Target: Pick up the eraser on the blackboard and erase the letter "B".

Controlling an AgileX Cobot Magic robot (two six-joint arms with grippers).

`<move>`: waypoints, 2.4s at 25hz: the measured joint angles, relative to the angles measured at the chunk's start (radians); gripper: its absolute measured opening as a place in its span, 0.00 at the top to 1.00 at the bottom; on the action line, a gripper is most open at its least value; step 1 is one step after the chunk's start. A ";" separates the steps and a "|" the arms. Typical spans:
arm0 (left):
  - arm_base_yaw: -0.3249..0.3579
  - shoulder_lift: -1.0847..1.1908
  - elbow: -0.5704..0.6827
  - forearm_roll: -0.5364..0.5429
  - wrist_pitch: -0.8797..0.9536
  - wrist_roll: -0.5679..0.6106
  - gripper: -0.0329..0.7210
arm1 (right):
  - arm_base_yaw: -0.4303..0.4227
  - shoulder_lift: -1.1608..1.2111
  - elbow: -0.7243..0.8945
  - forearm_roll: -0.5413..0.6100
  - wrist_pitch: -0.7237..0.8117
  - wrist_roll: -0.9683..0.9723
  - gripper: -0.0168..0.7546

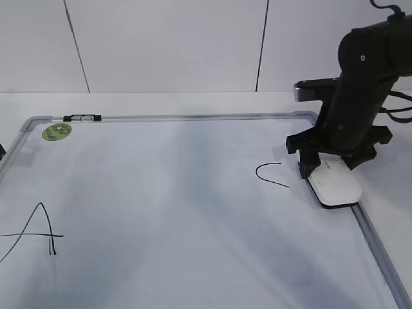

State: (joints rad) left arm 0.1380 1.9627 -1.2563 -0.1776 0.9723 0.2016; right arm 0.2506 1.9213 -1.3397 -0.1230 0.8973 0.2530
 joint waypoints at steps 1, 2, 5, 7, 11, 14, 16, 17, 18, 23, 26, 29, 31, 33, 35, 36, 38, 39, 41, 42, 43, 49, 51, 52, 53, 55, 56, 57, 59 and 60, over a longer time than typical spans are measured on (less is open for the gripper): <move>0.000 0.000 0.000 0.000 0.000 0.000 0.92 | 0.000 0.008 0.000 -0.005 -0.003 0.002 0.31; 0.000 0.000 0.000 0.000 0.000 0.000 0.92 | 0.000 0.012 0.000 -0.007 -0.007 0.002 0.31; 0.000 0.000 0.000 0.000 0.000 0.000 0.92 | -0.002 0.013 0.000 -0.011 -0.039 0.014 0.31; 0.000 0.000 0.000 0.000 0.000 0.000 0.92 | -0.003 0.018 0.000 -0.011 -0.049 0.026 0.31; 0.000 0.000 0.000 0.000 0.000 0.000 0.92 | -0.014 0.018 0.000 -0.011 -0.057 0.040 0.31; 0.000 0.000 0.000 0.000 0.002 0.000 0.92 | -0.025 0.020 0.000 -0.011 -0.059 0.051 0.31; 0.000 0.000 0.000 0.000 0.002 0.000 0.92 | -0.029 0.020 0.000 -0.011 -0.062 0.055 0.31; 0.000 0.000 0.000 0.000 0.002 0.000 0.92 | -0.031 0.020 0.000 -0.011 -0.062 0.057 0.31; 0.000 0.000 0.000 0.000 0.002 0.000 0.92 | -0.031 0.020 0.000 -0.011 -0.062 0.057 0.31; 0.000 0.000 0.000 0.000 0.002 0.000 0.92 | -0.031 0.020 0.000 -0.031 -0.066 0.053 0.31; 0.000 0.000 0.000 0.000 0.002 0.000 0.92 | -0.031 0.020 0.000 -0.048 -0.066 0.048 0.31; 0.000 0.000 0.000 0.000 0.002 0.000 0.92 | -0.031 0.021 0.000 -0.050 -0.066 0.048 0.31; 0.000 0.000 0.000 0.000 0.002 0.000 0.92 | -0.031 0.021 0.000 -0.051 -0.066 0.048 0.31; 0.000 0.000 0.000 0.000 0.002 0.000 0.92 | -0.031 0.021 0.000 -0.051 -0.066 0.048 0.31; 0.000 0.000 0.000 0.000 0.002 0.000 0.92 | -0.031 0.021 0.000 -0.052 -0.066 0.048 0.31; 0.000 0.000 0.000 0.000 0.002 0.000 0.92 | -0.031 0.021 0.000 -0.053 -0.066 0.048 0.31; 0.000 0.000 0.000 0.000 0.002 0.000 0.92 | -0.031 0.021 0.000 -0.053 -0.066 0.048 0.31; 0.000 0.000 0.000 0.000 0.002 0.000 0.92 | -0.031 0.021 0.000 -0.053 -0.066 0.048 0.31; 0.000 0.000 0.000 0.000 0.002 0.000 0.92 | -0.031 0.021 0.000 -0.053 -0.066 0.048 0.30; 0.000 0.000 0.000 0.000 0.002 0.000 0.92 | -0.031 0.021 0.000 -0.053 -0.066 0.048 0.29; 0.000 0.000 0.000 0.000 0.002 0.000 0.92 | -0.031 0.021 0.000 -0.053 -0.066 0.048 0.28; 0.000 0.000 0.000 -0.002 0.002 0.000 0.92 | -0.031 0.021 0.000 -0.057 -0.060 0.048 0.28; 0.000 0.000 0.000 -0.004 0.002 0.000 0.92 | -0.031 0.021 0.000 -0.057 -0.060 0.048 0.28; 0.000 0.000 0.000 -0.004 0.002 0.000 0.92 | -0.031 0.021 0.000 -0.057 -0.060 0.048 0.28; 0.000 0.000 0.000 -0.004 0.002 0.000 0.92 | -0.031 0.021 0.000 -0.057 -0.060 0.048 0.28; 0.000 0.000 0.000 -0.004 0.002 0.000 0.92 | -0.031 0.025 0.000 -0.051 -0.060 0.048 0.28; 0.000 0.000 0.000 -0.004 0.002 0.000 0.92 | -0.031 0.025 0.000 -0.046 -0.060 0.048 0.28; 0.000 0.000 0.000 -0.004 0.002 0.000 0.92 | -0.031 0.029 0.000 -0.044 -0.058 0.048 0.28; 0.000 0.000 0.000 -0.004 0.002 0.000 0.92 | -0.031 0.036 -0.002 -0.035 -0.046 0.048 0.28; 0.000 0.000 0.000 -0.004 0.002 0.000 0.92 | -0.031 0.038 -0.005 -0.035 -0.039 0.048 0.28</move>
State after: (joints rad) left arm 0.1380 1.9627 -1.2563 -0.1814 0.9741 0.2016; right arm 0.2195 1.9594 -1.3443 -0.1575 0.8585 0.3012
